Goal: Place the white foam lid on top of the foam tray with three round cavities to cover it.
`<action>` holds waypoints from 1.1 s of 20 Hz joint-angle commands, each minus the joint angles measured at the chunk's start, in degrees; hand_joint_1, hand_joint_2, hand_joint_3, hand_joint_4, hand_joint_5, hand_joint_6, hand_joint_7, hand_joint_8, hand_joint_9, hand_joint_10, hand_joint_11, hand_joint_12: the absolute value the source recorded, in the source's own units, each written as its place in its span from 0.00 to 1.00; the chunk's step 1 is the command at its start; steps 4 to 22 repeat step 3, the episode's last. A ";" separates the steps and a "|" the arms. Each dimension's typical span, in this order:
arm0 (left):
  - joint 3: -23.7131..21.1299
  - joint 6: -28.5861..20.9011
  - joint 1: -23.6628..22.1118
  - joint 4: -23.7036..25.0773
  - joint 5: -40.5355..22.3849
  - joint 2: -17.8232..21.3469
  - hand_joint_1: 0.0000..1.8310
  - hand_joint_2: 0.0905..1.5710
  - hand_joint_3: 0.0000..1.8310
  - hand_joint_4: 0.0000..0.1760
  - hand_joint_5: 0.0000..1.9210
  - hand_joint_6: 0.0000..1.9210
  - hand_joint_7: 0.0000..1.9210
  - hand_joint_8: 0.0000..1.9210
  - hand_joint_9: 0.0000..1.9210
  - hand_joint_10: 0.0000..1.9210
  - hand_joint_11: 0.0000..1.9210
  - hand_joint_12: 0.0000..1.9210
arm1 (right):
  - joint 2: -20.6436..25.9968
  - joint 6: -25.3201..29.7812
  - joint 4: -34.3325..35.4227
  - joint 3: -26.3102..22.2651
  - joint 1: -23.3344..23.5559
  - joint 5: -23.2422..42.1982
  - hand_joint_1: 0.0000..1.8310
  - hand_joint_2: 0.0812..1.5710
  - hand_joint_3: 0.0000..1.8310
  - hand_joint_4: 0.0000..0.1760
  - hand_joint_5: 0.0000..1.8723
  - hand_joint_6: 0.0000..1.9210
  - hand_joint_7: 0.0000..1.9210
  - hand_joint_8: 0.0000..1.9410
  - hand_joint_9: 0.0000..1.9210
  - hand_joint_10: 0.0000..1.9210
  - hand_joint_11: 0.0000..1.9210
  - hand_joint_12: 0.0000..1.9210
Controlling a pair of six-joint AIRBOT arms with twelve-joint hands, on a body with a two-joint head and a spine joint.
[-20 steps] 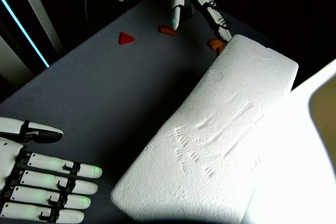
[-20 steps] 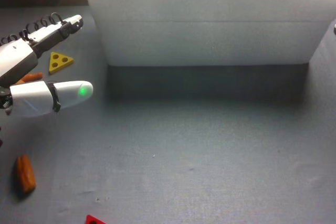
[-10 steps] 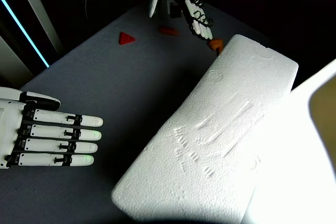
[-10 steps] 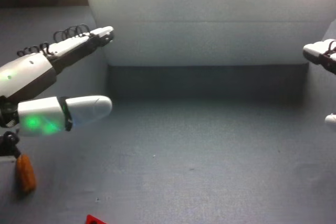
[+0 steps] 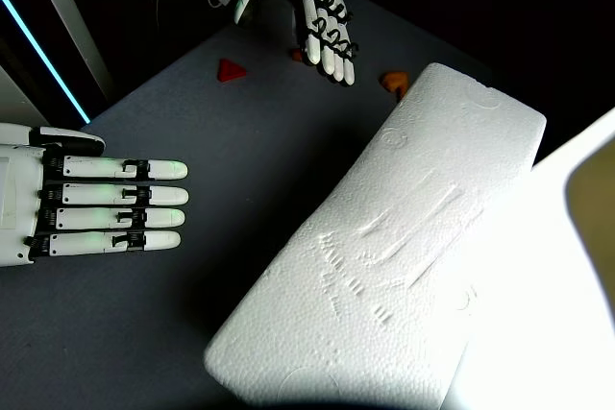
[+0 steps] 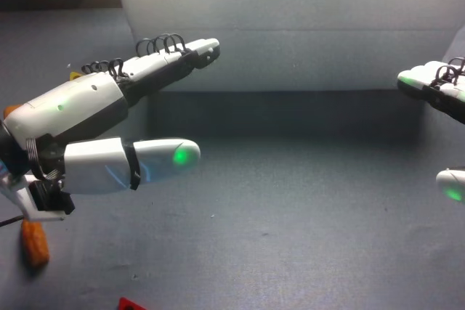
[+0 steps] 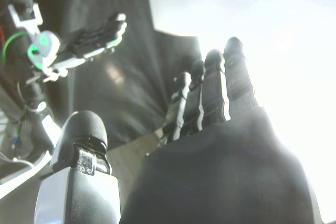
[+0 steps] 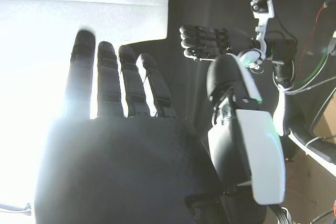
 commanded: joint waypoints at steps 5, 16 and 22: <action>0.54 -0.87 -1.21 -0.39 -6.04 -0.42 0.13 0.79 0.01 0.14 0.00 0.00 0.00 0.00 0.00 0.00 0.00 0.00 | 1.02 0.38 0.85 -0.42 0.05 7.97 0.14 0.87 0.00 0.05 0.00 0.00 0.00 0.00 0.00 0.00 0.00 0.36; 0.54 -0.87 -1.21 -0.39 -6.04 -0.42 0.13 0.79 0.01 0.14 0.00 0.00 0.00 0.00 0.00 0.00 0.00 0.00 | 1.02 0.38 0.85 -0.42 0.05 7.97 0.14 0.87 0.00 0.05 0.00 0.00 0.00 0.00 0.00 0.00 0.00 0.36; 0.54 -0.87 -1.21 -0.39 -6.04 -0.42 0.13 0.79 0.01 0.14 0.00 0.00 0.00 0.00 0.00 0.00 0.00 0.00 | 1.02 0.38 0.85 -0.42 0.05 7.97 0.14 0.87 0.00 0.05 0.00 0.00 0.00 0.00 0.00 0.00 0.00 0.36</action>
